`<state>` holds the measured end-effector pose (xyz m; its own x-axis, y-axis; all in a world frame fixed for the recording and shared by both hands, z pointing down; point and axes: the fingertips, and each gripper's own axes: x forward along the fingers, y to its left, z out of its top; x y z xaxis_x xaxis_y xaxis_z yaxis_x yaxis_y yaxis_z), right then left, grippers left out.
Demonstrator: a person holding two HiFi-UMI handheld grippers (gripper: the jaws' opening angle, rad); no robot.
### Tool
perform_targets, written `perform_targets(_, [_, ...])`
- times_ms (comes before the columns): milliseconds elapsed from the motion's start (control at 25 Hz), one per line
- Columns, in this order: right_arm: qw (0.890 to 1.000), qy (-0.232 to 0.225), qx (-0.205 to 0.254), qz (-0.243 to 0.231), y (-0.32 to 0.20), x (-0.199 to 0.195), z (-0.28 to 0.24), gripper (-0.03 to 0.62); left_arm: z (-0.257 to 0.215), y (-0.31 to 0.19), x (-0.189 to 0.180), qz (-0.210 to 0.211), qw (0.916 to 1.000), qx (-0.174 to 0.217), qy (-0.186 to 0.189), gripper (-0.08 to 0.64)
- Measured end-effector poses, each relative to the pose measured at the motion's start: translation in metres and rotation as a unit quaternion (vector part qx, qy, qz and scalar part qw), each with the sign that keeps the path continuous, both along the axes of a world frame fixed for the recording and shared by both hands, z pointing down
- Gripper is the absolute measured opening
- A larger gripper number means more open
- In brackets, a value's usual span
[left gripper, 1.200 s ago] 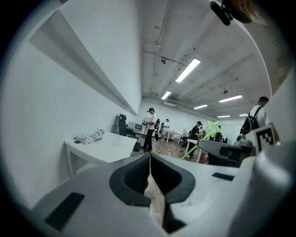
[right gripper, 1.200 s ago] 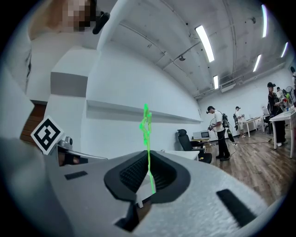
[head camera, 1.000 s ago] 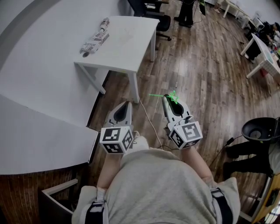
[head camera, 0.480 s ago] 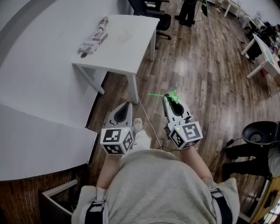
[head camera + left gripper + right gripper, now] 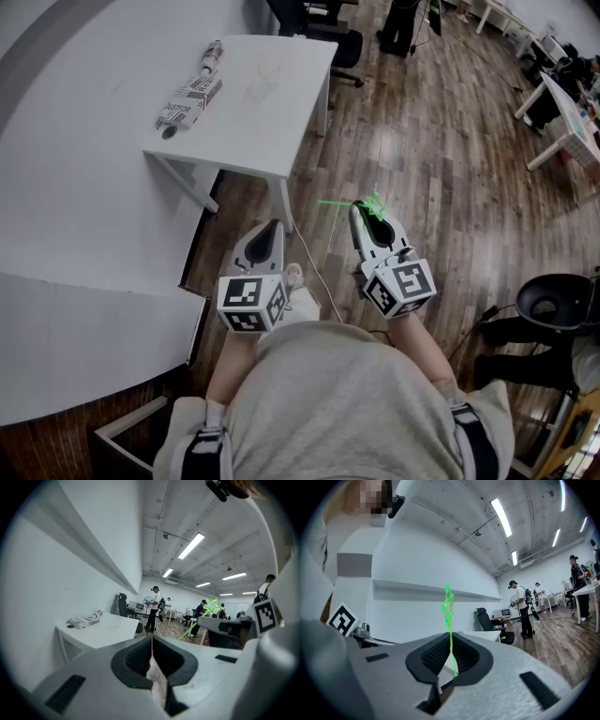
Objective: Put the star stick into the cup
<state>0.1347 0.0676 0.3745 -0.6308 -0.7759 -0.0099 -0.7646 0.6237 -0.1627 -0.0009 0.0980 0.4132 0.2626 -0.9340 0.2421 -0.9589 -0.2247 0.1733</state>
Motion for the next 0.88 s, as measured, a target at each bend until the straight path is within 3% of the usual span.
perform_targets(880, [1.0,-0.019,0.013,0.018,-0.205,-0.082,-0.026,0.011,-0.015,-0.212,-0.081,0.038,0.9991,0.01,0.019,0.009])
